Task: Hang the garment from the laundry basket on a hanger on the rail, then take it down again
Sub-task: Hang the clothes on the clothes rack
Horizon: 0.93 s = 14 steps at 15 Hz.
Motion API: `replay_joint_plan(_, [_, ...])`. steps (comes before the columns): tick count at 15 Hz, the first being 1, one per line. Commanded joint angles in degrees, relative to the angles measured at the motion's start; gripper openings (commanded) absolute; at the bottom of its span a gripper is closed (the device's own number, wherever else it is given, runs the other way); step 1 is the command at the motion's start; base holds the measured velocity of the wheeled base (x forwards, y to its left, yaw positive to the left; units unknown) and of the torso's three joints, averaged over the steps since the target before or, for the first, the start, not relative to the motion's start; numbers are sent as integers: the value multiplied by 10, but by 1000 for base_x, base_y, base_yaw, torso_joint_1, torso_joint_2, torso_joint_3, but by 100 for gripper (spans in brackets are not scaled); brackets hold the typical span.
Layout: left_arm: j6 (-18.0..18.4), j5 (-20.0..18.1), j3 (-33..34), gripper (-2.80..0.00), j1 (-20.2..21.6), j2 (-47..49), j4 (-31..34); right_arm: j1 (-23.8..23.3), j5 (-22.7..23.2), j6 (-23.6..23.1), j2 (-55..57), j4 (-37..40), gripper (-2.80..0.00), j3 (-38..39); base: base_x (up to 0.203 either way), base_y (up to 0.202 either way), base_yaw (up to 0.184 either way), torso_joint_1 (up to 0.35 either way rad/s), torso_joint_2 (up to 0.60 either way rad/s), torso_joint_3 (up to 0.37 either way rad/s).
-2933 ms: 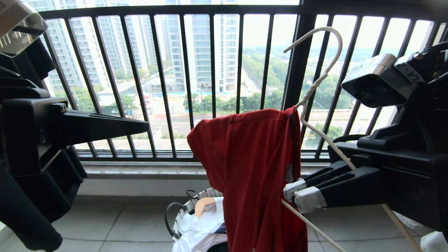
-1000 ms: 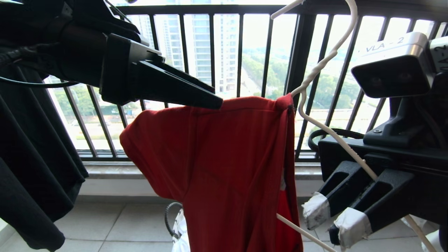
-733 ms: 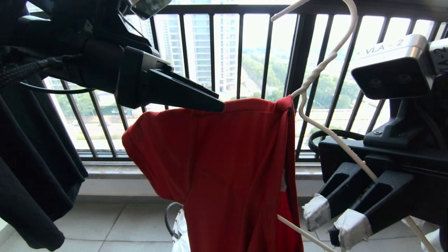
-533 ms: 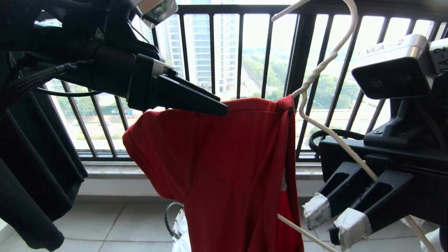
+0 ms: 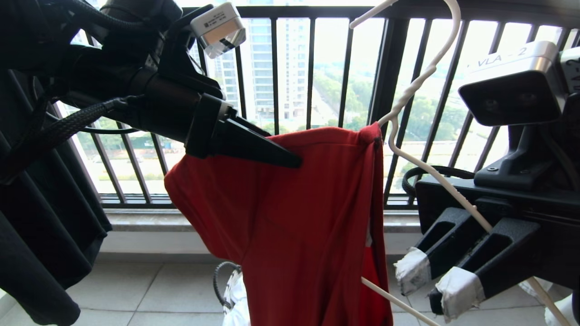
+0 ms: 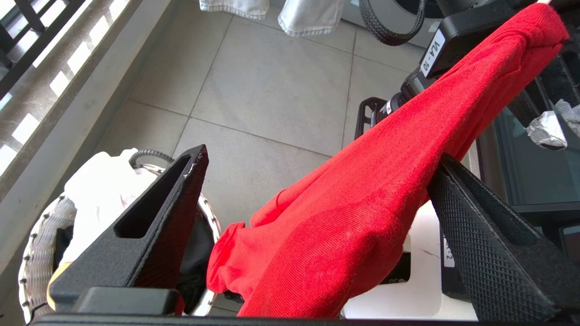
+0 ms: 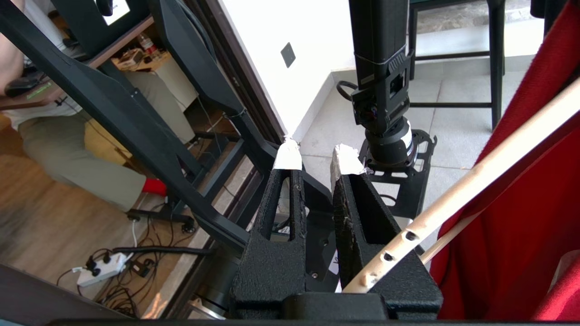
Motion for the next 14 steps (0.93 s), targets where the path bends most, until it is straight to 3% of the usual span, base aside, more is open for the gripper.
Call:
replay_joint_plan(1, [1,5,0,0,-7,1,10,-5,5,0,-6,-2,-280,-1,0,0,0,0,0,0])
replay_joint_plan(6, [3,6,0,0,-12,0,18,-19,5,2,-13,-2,-280,-3,0,0,0,0,0,0])
replay_joint_plan(8, [21,6,0,0,-12,-1,37,-29,5,2,-14,-8,-280,-5,0,0,0,0,0,0])
replay_joint_plan(11, [76,5,0,0,-12,-3,86,-41,5,3,-15,-22,-280,-5,0,0,0,0,0,0])
replay_joint_plan(14, [85,5,-1,0,-12,-2,89,-45,5,3,-18,-22,-280,-5,0,0,0,0,0,0])
